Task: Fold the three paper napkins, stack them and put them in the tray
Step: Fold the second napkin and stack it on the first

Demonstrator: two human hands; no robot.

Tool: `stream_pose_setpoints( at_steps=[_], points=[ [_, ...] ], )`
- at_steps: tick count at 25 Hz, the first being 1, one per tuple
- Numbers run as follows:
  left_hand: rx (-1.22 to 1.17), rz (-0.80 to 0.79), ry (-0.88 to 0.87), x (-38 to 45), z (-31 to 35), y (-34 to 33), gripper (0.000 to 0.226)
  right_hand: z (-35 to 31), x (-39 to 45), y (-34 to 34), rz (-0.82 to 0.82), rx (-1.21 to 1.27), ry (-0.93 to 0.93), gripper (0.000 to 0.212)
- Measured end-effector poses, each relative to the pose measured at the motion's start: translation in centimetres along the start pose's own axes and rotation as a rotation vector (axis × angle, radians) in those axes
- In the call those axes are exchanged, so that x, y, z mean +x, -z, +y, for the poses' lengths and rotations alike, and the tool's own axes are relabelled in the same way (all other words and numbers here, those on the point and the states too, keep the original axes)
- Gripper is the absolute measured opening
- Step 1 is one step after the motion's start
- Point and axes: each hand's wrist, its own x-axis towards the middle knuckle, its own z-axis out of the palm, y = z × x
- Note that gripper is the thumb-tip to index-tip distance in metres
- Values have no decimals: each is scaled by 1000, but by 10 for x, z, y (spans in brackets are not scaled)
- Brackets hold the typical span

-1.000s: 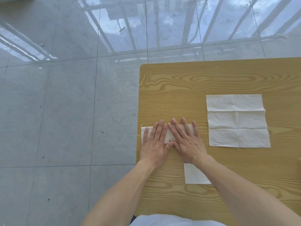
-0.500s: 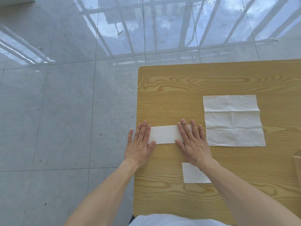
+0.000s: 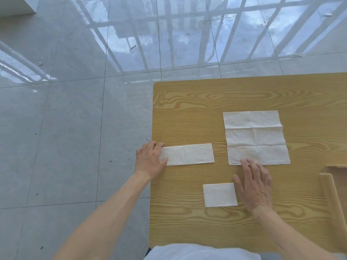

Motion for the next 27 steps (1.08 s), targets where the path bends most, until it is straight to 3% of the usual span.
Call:
stream_pose_setpoints(
  at_steps=[10,16,21,27],
  points=[
    [-110,-248,278,26,19,20,35,3,-9,-32,11,3,-98,72],
    [-608,-285,421,20,14,35,21,6,-9,-36,46,32,-97,73],
    [-833,-256,416,12,29,46,23,7,-10,-38,54,39,-101,74],
    [-944,-262,372,21,72,42,24,7,-10,-38,56,44,-104,73]
  ],
)
